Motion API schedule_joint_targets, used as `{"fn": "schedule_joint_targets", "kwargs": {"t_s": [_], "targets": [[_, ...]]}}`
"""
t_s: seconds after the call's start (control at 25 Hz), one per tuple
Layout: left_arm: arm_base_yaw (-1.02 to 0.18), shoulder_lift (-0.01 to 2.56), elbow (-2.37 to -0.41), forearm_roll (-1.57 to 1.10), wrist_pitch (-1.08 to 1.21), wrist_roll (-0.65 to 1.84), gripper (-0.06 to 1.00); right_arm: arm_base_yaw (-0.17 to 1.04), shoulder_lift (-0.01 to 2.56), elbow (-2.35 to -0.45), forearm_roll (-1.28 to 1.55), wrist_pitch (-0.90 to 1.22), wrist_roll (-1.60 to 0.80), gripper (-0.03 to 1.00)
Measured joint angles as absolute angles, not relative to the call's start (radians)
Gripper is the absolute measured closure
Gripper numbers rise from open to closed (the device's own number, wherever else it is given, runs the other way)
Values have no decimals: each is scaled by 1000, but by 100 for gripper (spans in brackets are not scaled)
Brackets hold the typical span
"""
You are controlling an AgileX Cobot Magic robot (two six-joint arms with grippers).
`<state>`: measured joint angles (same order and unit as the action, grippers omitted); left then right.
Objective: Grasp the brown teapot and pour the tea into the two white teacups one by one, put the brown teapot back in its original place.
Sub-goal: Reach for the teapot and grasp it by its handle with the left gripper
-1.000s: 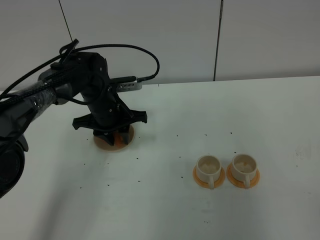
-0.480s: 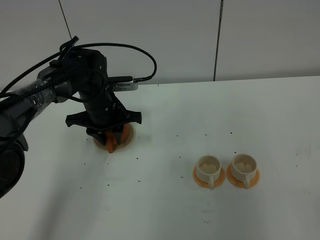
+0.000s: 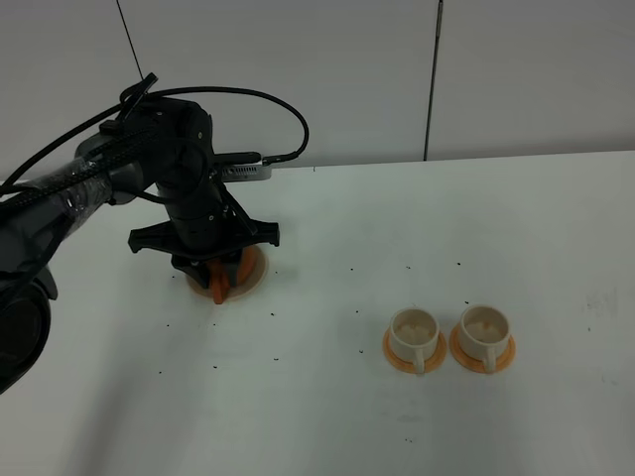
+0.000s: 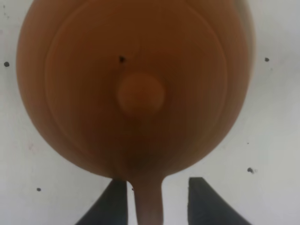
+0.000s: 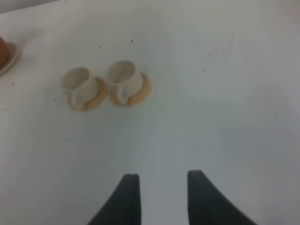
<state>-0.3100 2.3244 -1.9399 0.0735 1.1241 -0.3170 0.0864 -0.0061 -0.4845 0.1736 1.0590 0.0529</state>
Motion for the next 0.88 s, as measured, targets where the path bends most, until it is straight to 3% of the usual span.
{"fn": "schedule_joint_targets", "kwargs": {"t_s": [0.32,0.88], "targets": [[-310,2331,-1940,84,1129,-317,71,86,-6,-484,174,1059,53,73],[-310,2331,-1940,97,1100,-295,77,86,-6,-484,174,1059,53,73]]}}
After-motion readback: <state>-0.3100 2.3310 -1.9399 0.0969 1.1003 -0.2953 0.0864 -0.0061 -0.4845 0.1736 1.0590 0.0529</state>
